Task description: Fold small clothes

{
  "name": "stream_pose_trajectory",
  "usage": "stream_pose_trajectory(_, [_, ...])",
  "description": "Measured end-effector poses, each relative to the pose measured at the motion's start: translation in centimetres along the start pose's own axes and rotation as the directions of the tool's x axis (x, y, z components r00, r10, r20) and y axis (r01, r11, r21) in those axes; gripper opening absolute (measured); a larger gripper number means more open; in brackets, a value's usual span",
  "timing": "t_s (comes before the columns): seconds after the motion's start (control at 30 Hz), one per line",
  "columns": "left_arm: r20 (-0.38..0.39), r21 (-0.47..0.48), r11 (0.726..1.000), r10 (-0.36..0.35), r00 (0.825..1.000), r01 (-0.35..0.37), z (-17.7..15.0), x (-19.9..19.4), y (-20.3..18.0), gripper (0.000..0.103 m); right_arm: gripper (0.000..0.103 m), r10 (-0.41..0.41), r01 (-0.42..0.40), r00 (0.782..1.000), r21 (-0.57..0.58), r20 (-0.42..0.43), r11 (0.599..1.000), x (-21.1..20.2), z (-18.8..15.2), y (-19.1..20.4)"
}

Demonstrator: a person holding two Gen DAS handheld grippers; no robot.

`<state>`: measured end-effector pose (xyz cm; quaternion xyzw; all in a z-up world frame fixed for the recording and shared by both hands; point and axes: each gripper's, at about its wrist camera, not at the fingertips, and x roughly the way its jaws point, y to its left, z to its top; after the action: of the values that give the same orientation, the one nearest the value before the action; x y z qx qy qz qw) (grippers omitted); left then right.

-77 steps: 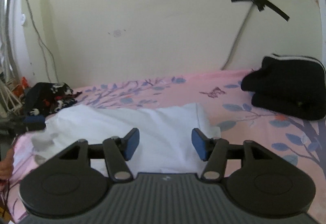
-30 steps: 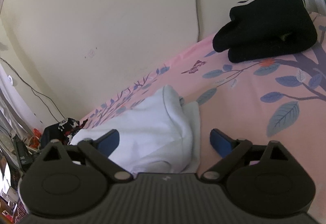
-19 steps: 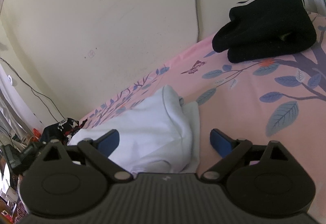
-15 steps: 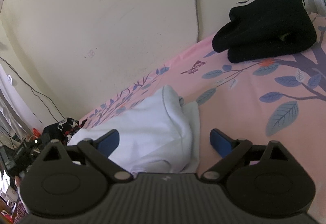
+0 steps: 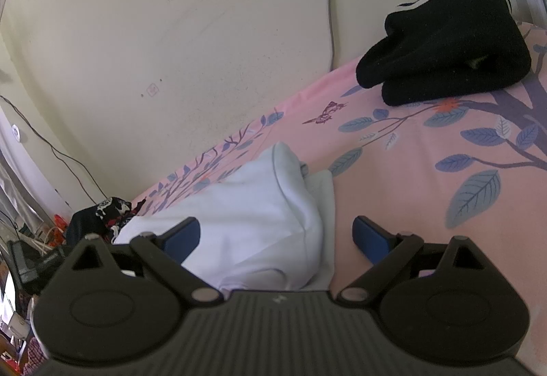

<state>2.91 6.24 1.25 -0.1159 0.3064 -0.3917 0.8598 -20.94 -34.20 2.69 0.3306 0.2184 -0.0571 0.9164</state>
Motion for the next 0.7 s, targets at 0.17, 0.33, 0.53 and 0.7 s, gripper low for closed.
stream_pose_trajectory(0.17, [0.038,-0.073,0.997,0.037,0.999,-0.034,0.6,-0.4,1.2,0.096,0.088,0.0,0.0,1.0,0.0,0.0,1.0,0.0,0.0,0.0])
stream_pose_trajectory(0.33, [-0.061,-0.122,0.989,0.072,0.996,-0.079,0.8,1.4,2.2,0.091,0.088,-0.001,0.001,1.0,-0.001,0.0,1.0,0.0,0.0,0.0])
stream_pose_trajectory(0.53, [-0.081,0.012,0.988,0.156,0.984,-0.156,0.3,1.9,0.0,0.091,0.088,-0.005,0.005,1.0,-0.008,-0.001,1.0,0.0,0.0,0.1])
stream_pose_trajectory(0.7, [0.008,-0.044,0.997,0.063,0.998,-0.062,0.4,-0.1,0.9,0.094,0.088,-0.013,0.013,1.0,-0.017,-0.001,1.0,0.1,-0.1,0.2])
